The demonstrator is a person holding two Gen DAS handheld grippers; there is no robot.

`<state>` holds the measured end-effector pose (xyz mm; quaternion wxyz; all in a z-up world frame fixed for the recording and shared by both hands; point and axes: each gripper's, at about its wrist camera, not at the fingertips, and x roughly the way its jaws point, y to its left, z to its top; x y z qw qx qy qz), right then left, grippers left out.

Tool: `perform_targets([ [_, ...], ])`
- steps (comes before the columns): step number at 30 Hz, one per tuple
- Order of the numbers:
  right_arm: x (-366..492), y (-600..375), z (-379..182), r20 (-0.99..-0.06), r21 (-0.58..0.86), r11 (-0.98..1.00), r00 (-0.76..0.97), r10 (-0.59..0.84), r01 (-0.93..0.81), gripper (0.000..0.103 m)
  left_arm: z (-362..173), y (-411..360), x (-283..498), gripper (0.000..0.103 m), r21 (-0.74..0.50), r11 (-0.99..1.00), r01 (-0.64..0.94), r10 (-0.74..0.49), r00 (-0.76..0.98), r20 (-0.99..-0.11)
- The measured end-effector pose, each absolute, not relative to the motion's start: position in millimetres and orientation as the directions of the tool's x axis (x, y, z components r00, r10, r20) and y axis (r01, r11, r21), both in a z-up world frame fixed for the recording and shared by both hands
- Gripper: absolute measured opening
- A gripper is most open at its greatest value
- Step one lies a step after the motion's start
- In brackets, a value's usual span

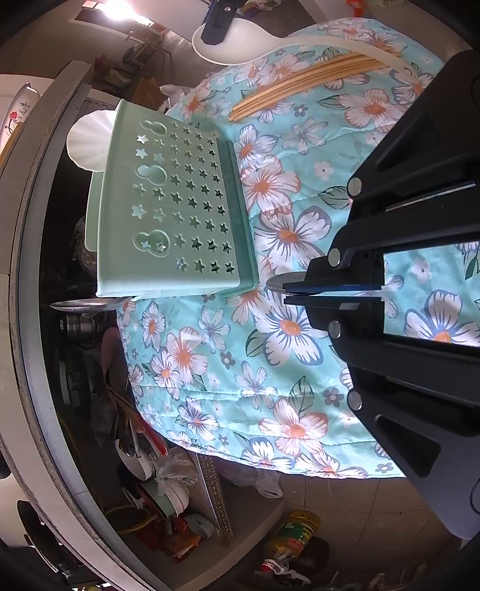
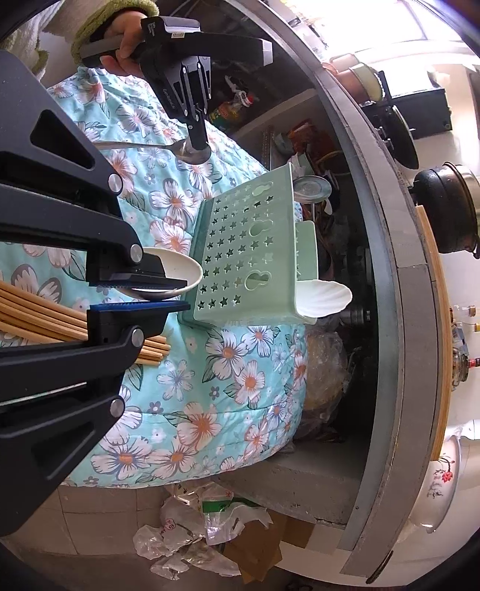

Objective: Organize utensils
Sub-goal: 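Grasp the small white spoon with the right tool while the left tool lifts the steel spoon, then lower the steel spoon into the green holder with the left tool while the right tool holds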

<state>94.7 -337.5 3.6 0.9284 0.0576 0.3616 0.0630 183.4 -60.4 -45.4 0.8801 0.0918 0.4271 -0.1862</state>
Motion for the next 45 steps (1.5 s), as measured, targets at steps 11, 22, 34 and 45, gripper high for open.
perform_targets([
  [11,75.1,-345.0,19.1,-0.607,0.203,0.979,0.78,0.149,-0.029,0.006,-31.4,-55.3,170.9,0.001,-0.018,0.905,0.424,-0.293,0.594,-0.749],
  [22,62.8,-359.6,31.7,-0.541,0.269,0.963,0.829,0.141,0.011,0.006,-1.8,-52.2,162.6,0.001,-0.035,0.899,0.437,-0.335,0.634,-0.696],
  [34,46.5,-378.7,36.3,-0.512,0.305,0.952,0.849,0.13,0.038,0.006,41.6,-57.5,151.3,0.001,-0.053,0.886,0.46,-0.39,0.678,-0.623],
  [45,45.7,-383.7,34.5,-0.507,0.318,0.947,0.851,0.138,0.036,0.006,101.9,-61.4,150.7,0.001,-0.055,0.874,0.483,-0.441,0.739,-0.51],
])
